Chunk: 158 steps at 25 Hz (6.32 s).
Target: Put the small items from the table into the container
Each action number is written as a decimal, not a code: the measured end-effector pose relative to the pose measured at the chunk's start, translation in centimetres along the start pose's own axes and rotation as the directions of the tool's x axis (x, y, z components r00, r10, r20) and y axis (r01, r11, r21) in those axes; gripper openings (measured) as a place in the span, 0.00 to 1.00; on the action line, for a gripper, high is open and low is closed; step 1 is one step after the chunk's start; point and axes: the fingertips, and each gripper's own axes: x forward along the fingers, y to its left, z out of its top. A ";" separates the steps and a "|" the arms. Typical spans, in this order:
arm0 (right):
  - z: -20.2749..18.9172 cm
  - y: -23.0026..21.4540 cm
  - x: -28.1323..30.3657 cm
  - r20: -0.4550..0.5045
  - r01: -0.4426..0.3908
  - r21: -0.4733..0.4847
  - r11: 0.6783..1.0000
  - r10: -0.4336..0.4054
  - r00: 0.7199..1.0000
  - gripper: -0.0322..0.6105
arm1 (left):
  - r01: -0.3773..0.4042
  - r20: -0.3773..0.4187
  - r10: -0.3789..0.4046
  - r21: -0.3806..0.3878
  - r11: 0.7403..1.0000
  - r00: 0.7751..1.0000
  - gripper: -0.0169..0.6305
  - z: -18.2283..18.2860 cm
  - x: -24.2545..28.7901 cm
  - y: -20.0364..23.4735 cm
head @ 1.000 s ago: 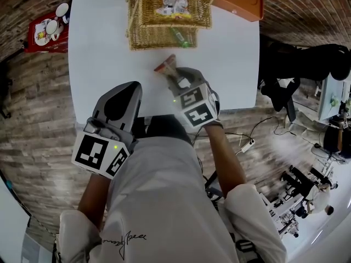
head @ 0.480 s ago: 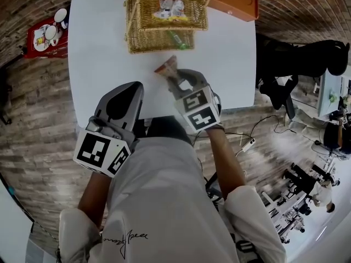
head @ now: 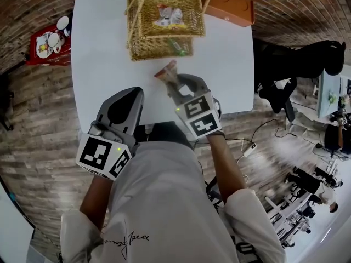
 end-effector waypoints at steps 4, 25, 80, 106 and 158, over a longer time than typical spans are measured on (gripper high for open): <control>0.8 0.0 -0.3 0.020 0.005 0.000 1.000 -0.005 1.000 0.25 | 0.001 0.003 -0.001 0.003 1.000 1.000 0.04 0.2 -0.2 0.0; 5.8 -1.1 0.9 0.082 0.019 -0.036 0.999 -0.016 0.997 0.25 | -0.022 0.017 0.022 0.002 1.000 1.000 0.04 1.3 -0.6 1.7; 7.1 -4.7 9.7 0.234 0.234 0.229 0.945 -0.287 0.929 0.25 | -0.049 -0.063 0.050 0.022 0.999 0.997 0.04 0.9 -0.5 3.6; 6.6 -3.8 8.9 0.282 0.185 0.259 0.948 -0.258 0.924 0.27 | -0.082 -0.038 0.083 0.018 0.996 0.996 0.04 0.5 0.2 3.4; 8.7 -1.7 -13.2 0.566 -0.087 0.141 0.986 -0.008 0.824 0.08 | -0.151 0.115 0.142 0.074 0.986 0.983 0.04 4.0 0.9 -4.7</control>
